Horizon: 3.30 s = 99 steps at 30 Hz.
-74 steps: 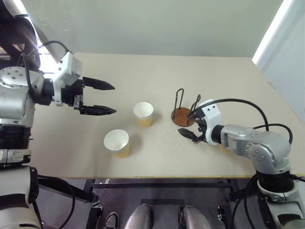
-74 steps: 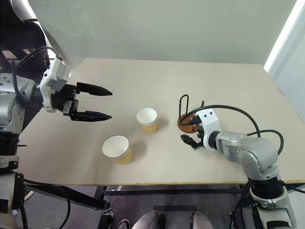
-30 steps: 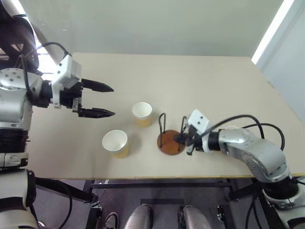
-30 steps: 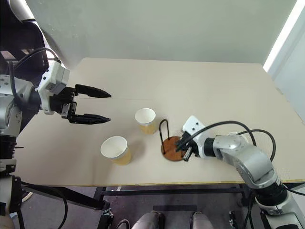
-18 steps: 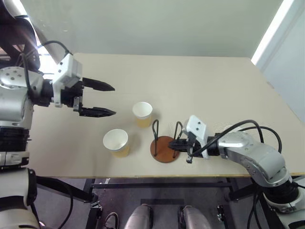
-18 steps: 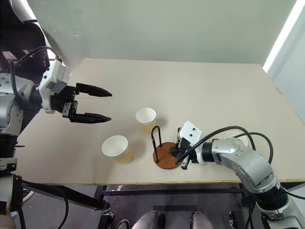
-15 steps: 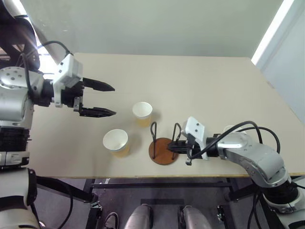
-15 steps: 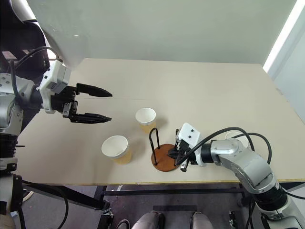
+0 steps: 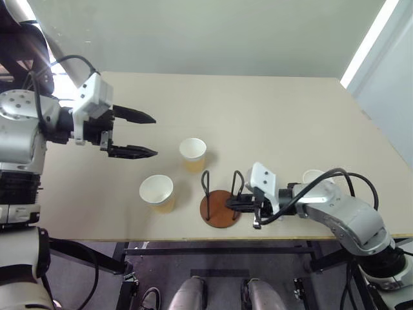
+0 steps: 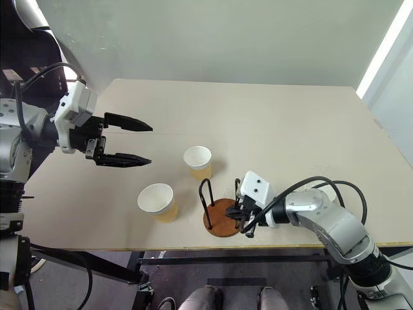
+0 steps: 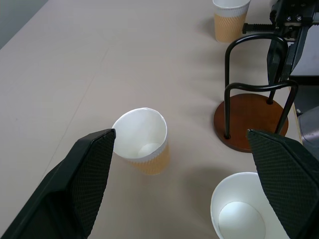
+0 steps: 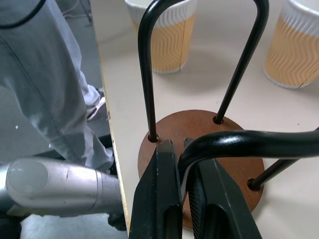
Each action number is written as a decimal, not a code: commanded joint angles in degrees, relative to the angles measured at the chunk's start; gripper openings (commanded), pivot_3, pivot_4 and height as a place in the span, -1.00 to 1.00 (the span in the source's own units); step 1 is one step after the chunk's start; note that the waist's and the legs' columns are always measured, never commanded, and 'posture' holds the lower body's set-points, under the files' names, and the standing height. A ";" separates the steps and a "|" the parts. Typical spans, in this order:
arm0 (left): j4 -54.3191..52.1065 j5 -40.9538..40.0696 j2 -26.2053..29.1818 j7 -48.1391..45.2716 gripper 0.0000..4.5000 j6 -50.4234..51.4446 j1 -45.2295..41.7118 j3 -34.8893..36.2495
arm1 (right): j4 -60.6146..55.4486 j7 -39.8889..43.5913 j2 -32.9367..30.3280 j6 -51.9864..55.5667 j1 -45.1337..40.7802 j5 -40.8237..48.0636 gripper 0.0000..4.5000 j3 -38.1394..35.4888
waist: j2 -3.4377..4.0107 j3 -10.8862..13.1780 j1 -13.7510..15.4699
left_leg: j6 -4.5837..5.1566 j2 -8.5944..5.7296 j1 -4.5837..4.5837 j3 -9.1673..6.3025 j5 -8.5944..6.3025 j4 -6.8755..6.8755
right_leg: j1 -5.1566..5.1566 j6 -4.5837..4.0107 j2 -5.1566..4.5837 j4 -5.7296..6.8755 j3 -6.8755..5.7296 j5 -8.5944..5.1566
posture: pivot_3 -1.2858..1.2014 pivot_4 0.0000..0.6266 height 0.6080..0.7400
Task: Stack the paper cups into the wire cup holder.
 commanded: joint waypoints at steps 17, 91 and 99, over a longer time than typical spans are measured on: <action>2.24 -0.63 0.14 -2.48 1.00 -2.20 -4.45 -0.20 | -6.64 8.20 -21.26 1.88 2.38 0.94 0.98 -14.02 | 0.04 0.03 0.78 | -0.01 -0.05 -0.14 0.01 -0.02 0.01 | -0.02 0.01 -0.06 -0.05 -0.01 -0.01 | 0.03 -0.52 1.00; -18.34 -28.12 6.98 2.59 1.00 18.70 16.45 18.21 | 9.60 23.15 -33.16 -15.13 4.38 -11.04 -0.60 -14.51 | 0.00 0.02 0.02 | -0.01 0.01 0.12 0.00 -0.16 -0.02 | 0.18 0.10 0.03 0.00 0.05 -0.24 | 0.03 -0.52 1.00; -18.55 -27.91 6.68 2.50 1.00 19.12 15.91 17.67 | 11.61 22.06 -31.35 -17.12 4.75 -15.25 0.68 -10.78 | 0.00 0.02 0.02 | -0.02 0.01 0.12 -0.02 -0.17 -0.04 | 0.17 0.10 0.03 -0.01 0.05 -0.24 | 0.03 -0.52 1.00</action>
